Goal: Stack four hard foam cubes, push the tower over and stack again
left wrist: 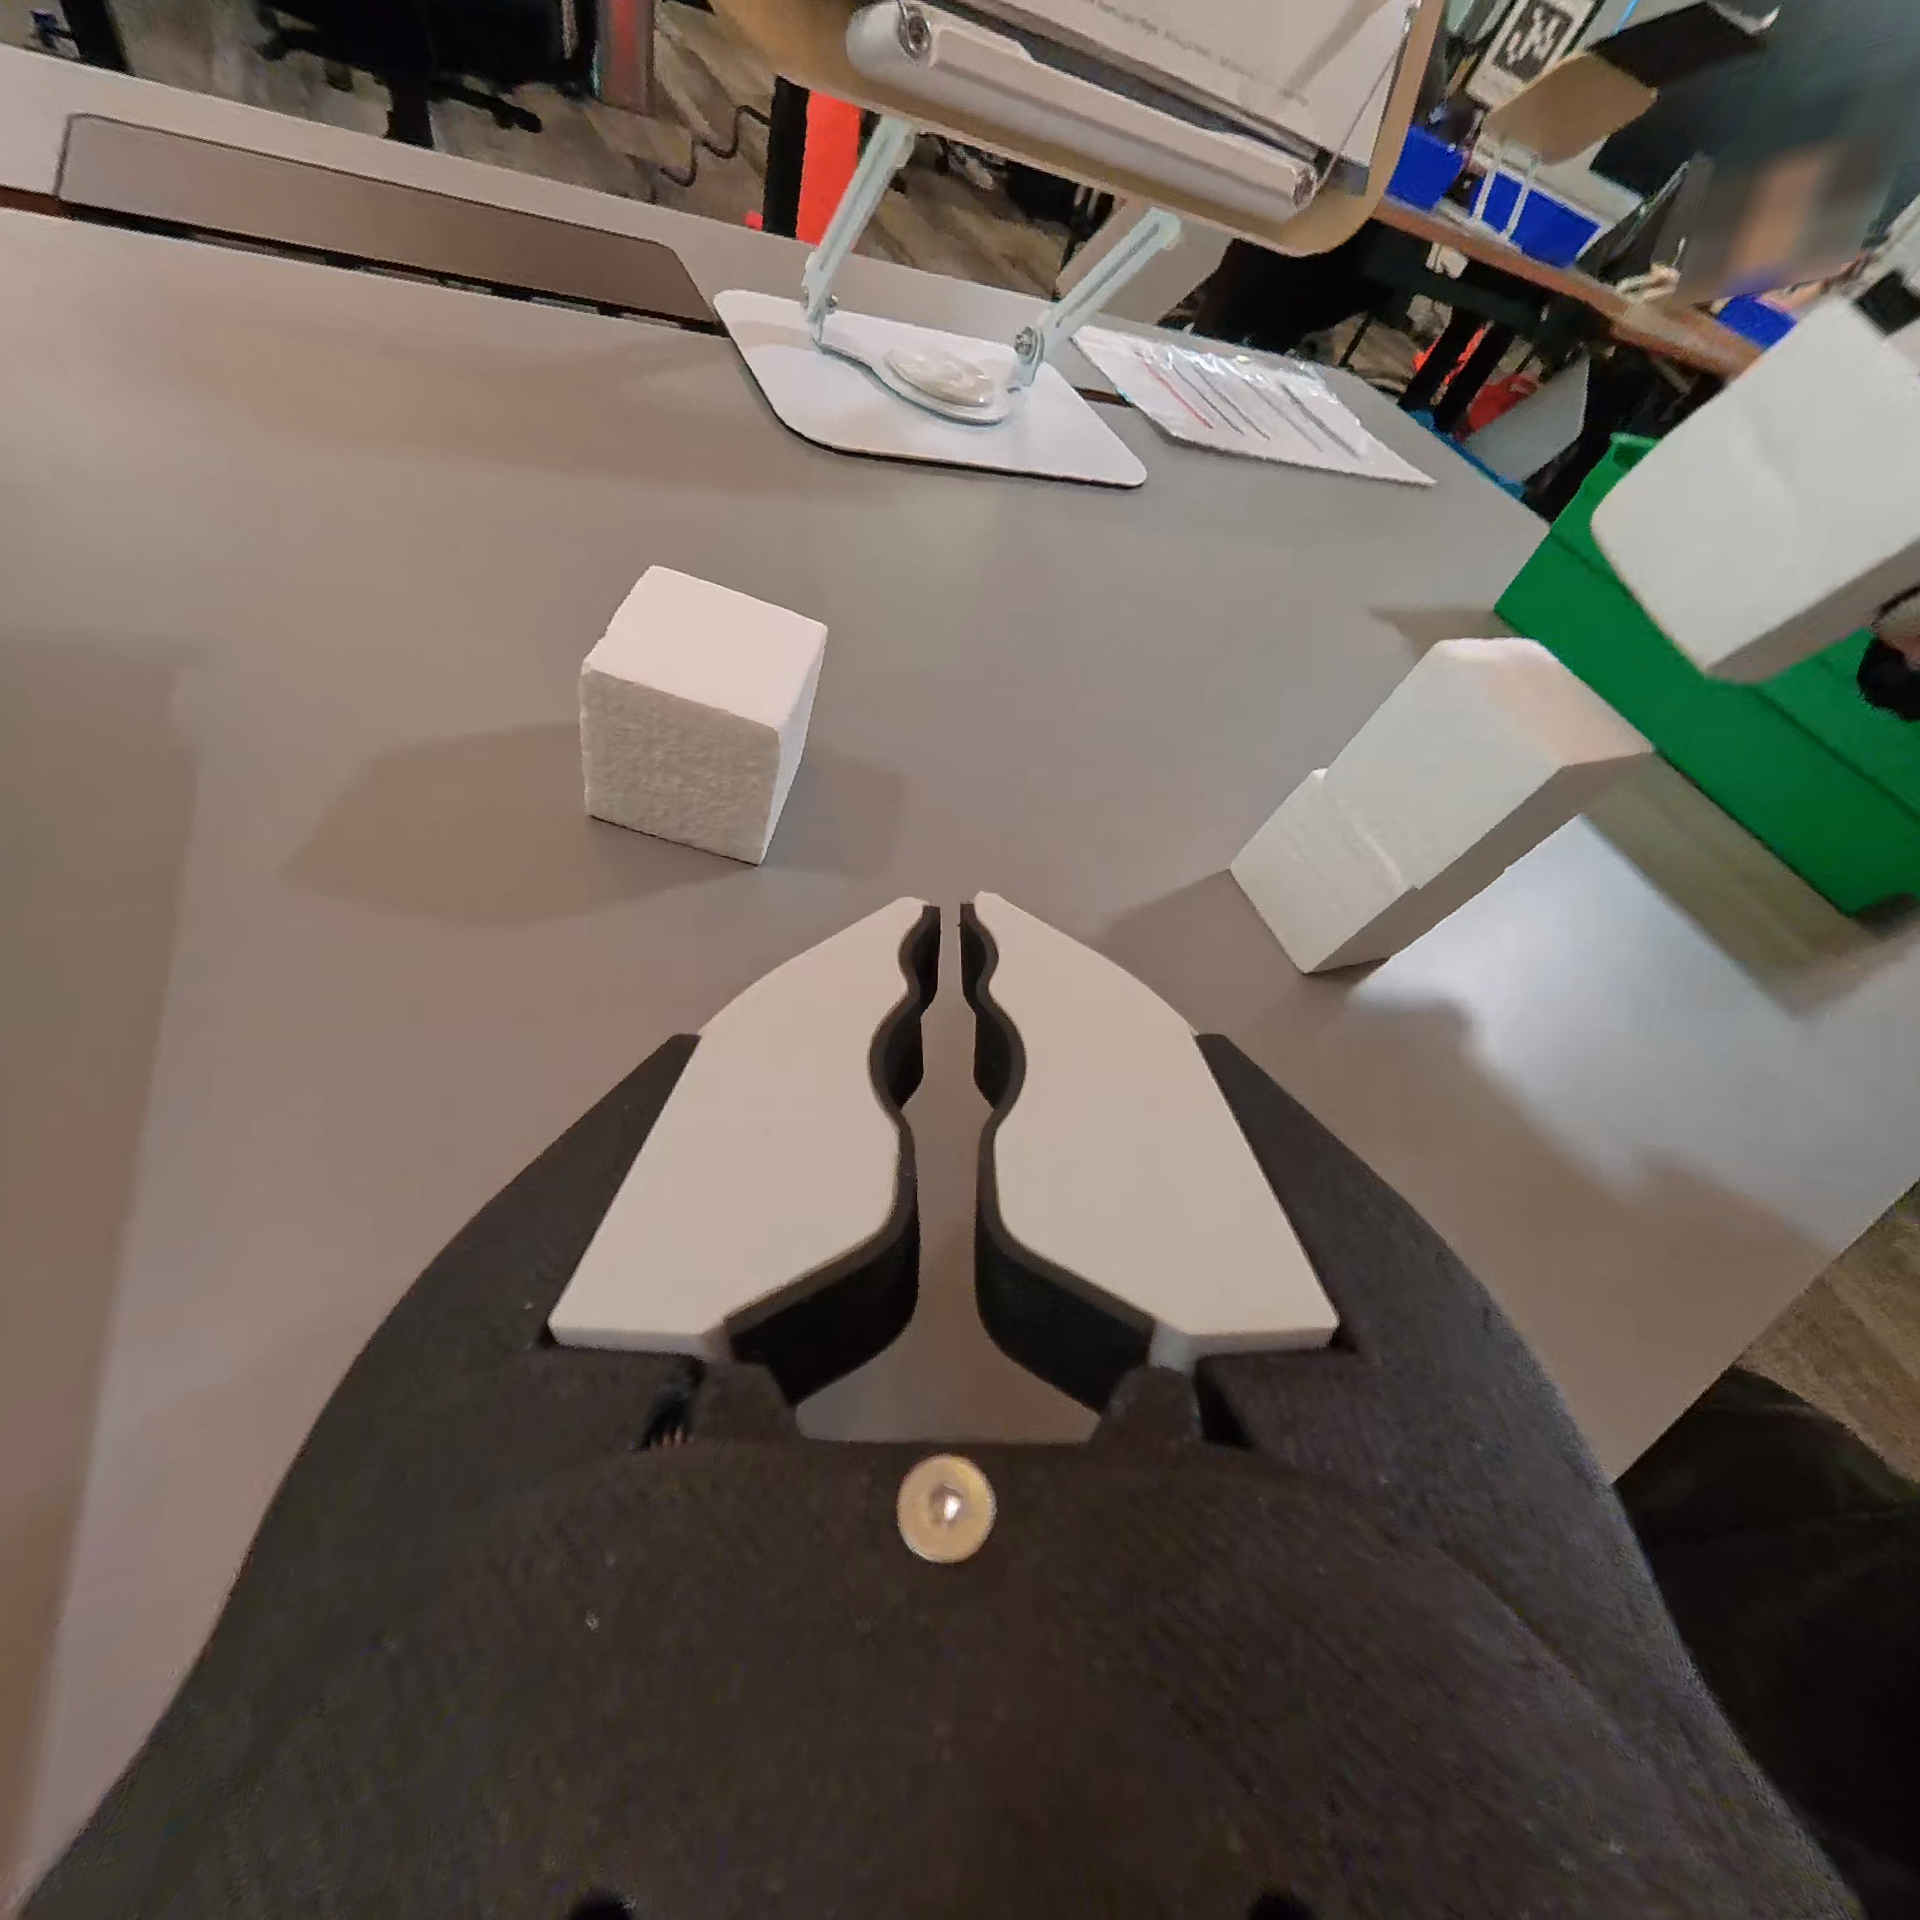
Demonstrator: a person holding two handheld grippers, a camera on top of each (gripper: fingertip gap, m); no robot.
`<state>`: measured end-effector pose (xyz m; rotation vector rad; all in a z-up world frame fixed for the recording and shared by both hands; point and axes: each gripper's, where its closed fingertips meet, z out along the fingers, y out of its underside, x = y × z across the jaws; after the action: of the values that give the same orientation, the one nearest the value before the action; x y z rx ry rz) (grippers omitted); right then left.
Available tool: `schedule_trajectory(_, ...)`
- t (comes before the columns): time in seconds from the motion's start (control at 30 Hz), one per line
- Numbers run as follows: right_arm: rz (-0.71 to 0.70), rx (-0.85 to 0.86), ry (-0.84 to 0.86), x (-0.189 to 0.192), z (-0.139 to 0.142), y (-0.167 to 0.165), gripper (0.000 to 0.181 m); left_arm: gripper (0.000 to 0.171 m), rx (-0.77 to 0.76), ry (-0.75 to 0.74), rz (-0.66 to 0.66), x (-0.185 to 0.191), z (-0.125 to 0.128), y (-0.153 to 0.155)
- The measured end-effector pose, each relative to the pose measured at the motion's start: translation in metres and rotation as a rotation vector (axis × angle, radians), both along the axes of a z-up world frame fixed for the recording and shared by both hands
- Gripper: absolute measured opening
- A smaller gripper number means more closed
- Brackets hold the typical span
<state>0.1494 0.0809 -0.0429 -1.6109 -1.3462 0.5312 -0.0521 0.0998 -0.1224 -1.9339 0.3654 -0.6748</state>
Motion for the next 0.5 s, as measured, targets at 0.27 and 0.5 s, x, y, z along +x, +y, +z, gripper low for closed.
schedule_trajectory(0.27, -0.012, -0.12, -0.064, 0.001, -0.017, 0.011, 0.051, 0.004, -0.053, -0.021, -0.043, 0.01, -0.011, 0.007)
schedule_trajectory(0.5, 0.005, -0.127, -0.008, -0.006, -0.013, 0.007, 0.051, 0.004, -0.067, -0.027, -0.06, 0.013, -0.013, 0.006)
